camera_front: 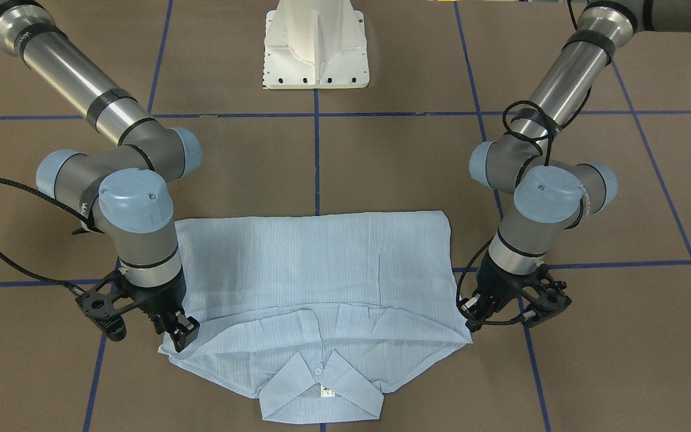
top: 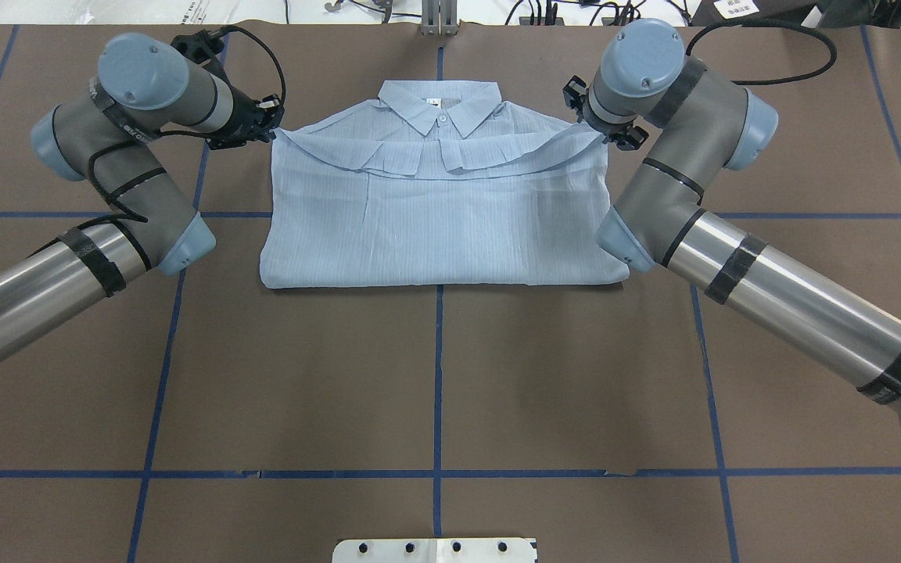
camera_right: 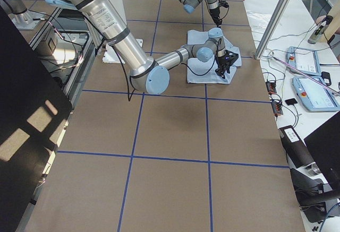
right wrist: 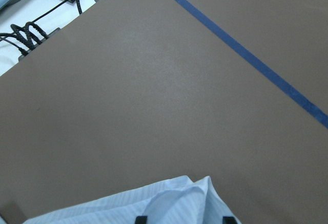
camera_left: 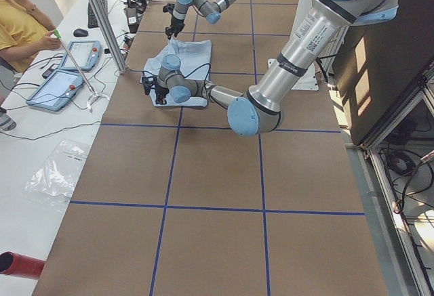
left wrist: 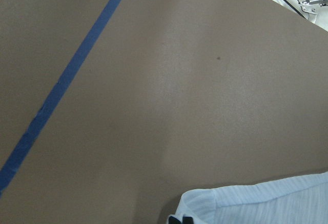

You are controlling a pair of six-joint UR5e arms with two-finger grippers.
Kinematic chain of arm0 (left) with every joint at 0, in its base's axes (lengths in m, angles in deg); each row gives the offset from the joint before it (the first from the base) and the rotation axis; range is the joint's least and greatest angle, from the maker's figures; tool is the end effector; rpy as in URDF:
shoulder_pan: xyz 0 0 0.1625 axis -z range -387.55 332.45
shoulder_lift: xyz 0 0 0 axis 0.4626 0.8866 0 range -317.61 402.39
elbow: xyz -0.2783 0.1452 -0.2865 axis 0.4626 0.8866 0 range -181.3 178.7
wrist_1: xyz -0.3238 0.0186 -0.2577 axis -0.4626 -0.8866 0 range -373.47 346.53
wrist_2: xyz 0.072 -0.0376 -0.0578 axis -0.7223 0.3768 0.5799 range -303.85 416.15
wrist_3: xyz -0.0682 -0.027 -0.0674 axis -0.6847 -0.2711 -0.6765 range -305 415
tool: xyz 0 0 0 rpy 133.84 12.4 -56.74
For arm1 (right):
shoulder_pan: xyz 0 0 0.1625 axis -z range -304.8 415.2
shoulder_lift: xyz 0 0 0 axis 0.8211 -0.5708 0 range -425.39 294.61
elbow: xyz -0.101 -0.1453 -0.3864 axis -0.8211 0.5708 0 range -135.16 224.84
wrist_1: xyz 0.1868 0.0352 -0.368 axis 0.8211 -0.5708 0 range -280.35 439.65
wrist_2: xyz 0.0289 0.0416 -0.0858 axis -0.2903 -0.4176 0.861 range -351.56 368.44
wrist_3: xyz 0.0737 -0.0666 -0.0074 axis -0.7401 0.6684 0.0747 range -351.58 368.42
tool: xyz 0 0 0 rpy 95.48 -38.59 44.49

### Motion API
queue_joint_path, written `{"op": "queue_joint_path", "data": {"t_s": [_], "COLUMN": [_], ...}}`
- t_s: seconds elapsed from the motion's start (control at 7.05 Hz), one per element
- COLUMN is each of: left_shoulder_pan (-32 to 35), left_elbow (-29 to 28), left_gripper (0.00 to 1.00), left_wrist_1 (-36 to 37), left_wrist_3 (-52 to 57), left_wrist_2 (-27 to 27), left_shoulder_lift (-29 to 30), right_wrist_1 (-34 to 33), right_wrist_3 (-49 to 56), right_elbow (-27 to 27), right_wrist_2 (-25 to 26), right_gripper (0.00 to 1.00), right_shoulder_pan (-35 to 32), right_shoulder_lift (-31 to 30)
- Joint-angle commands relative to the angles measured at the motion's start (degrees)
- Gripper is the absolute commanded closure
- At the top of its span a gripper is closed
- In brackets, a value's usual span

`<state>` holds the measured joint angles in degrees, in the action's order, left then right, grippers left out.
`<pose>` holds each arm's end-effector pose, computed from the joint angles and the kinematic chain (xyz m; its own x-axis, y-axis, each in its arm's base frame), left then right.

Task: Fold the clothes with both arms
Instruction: 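Open both grippers and release the folded hem near the collar, then grasp the folded shirt's nearest corner with the right gripper while the left arm withdraws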

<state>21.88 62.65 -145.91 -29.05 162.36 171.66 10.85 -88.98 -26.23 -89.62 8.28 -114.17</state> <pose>0.4310 -0.6658 0.3733 0.4250 -0.3433 -0.8376 0.5383 0.8398 -0.0711 -0.4478 -0.6534 0.3365 0.4069 0.6217 0.6693 -0.7155 0.6724 -0.1896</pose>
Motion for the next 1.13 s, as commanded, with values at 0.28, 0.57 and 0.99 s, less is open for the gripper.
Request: {"op": "queue_joint_path", "data": {"t_s": [0.28,0.57,0.99], "left_shoulder_pan": [1.46,2.69,4.27], "left_elbow": [1.87,1.96,3.09], "left_gripper": [0.62,0.62,0.62], "left_wrist_1": [-1.24,-1.94,-1.77], "left_wrist_3": [-0.50,-0.07,0.02], "left_wrist_2": [0.22,0.22,-0.04], "left_shoulder_lift": [-0.07,-0.42,-0.60], "right_wrist_1": [0.69,0.69,0.69], "right_wrist_3": [-0.60,-4.18,-4.55], "right_elbow": [-23.84,-23.77,-25.09], "right_wrist_2": [-1.26,-0.99,-0.99], "right_gripper": [0.31,0.25,0.28], "right_shoulder_pan": [6.55,10.25,11.05], "right_shoulder_lift": [-19.39,-20.04,-22.15]}}
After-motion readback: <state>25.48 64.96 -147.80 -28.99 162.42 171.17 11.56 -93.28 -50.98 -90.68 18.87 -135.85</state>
